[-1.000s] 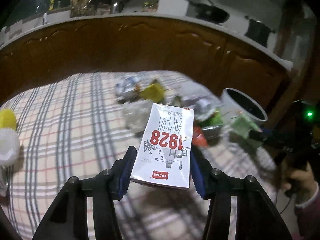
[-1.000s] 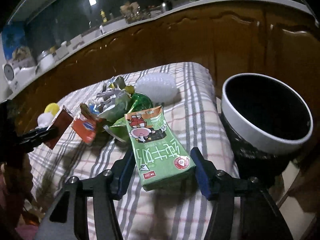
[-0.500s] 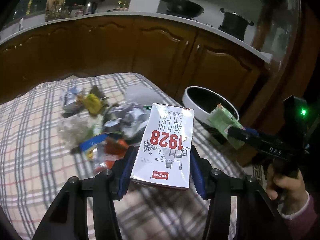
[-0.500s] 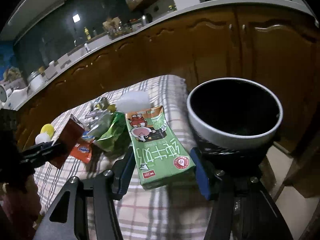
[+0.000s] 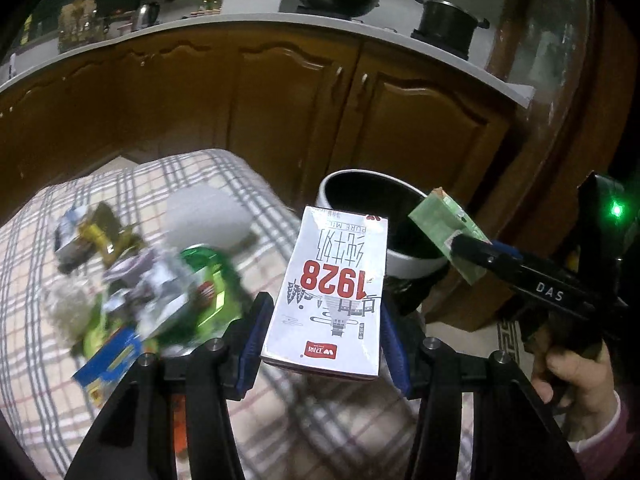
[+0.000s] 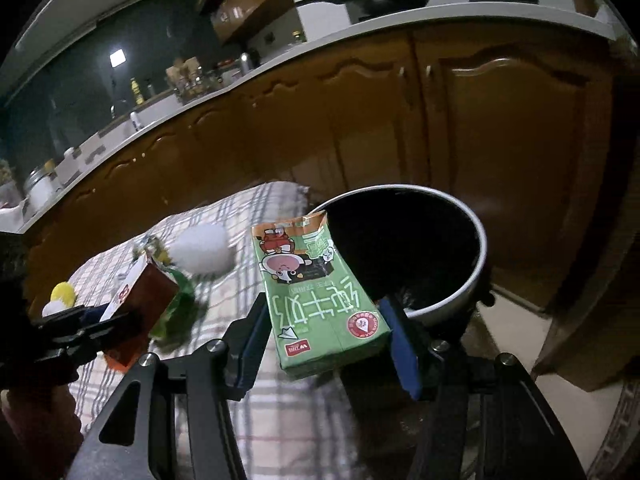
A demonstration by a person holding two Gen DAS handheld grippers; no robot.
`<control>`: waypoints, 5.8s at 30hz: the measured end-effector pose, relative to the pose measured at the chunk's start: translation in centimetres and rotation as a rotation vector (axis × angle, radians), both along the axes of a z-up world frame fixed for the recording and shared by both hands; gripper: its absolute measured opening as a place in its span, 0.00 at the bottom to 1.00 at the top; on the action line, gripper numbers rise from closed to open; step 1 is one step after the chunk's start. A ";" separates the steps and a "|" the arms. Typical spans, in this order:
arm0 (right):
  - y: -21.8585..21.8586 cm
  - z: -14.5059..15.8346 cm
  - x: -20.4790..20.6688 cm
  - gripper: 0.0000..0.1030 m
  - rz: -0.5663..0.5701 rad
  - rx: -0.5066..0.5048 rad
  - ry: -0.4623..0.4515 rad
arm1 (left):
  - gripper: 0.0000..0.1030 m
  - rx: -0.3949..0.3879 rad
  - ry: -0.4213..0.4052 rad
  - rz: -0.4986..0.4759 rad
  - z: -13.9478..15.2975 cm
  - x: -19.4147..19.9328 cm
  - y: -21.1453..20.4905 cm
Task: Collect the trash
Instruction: 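Move both cartons over the black bin and release them inside, then grasp the orange snack wrapper with the left tool while the right tool grasps the green soda can, then carry the wrapper and can over the black bin and open both tools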
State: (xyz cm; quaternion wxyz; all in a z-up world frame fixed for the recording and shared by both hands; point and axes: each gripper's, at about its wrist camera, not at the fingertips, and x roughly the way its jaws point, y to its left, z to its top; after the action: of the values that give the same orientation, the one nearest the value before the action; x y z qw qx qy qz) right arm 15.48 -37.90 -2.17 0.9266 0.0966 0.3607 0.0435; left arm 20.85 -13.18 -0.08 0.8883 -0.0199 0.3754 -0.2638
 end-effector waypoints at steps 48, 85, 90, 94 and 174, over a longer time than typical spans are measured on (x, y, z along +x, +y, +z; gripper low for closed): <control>-9.4 -1.5 7.5 0.63 -0.090 0.000 0.098 | 0.69 0.109 0.086 -0.045 -2.7 12.1 -13.5; 6.6 -1.5 -0.9 0.88 0.105 0.124 0.056 | 0.73 -0.053 0.014 0.334 0.4 -6.8 11.8; 8.8 -1.8 -0.3 0.87 0.131 0.144 0.064 | 0.73 -0.038 0.038 0.380 -0.2 -7.0 13.6; 10.2 -2.0 0.4 0.80 0.151 0.178 0.068 | 0.72 -0.039 0.070 0.384 -1.0 -6.5 14.3; -6.8 0.1 1.9 0.24 -0.134 0.107 -0.017 | 0.00 -0.053 0.003 -0.095 0.6 7.1 -9.8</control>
State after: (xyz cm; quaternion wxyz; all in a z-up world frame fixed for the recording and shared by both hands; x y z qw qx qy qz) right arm 17.41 -44.67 -2.12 0.9241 0.1694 0.3425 0.0012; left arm 27.91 -22.94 0.49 0.8733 -0.0261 0.3702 -0.3156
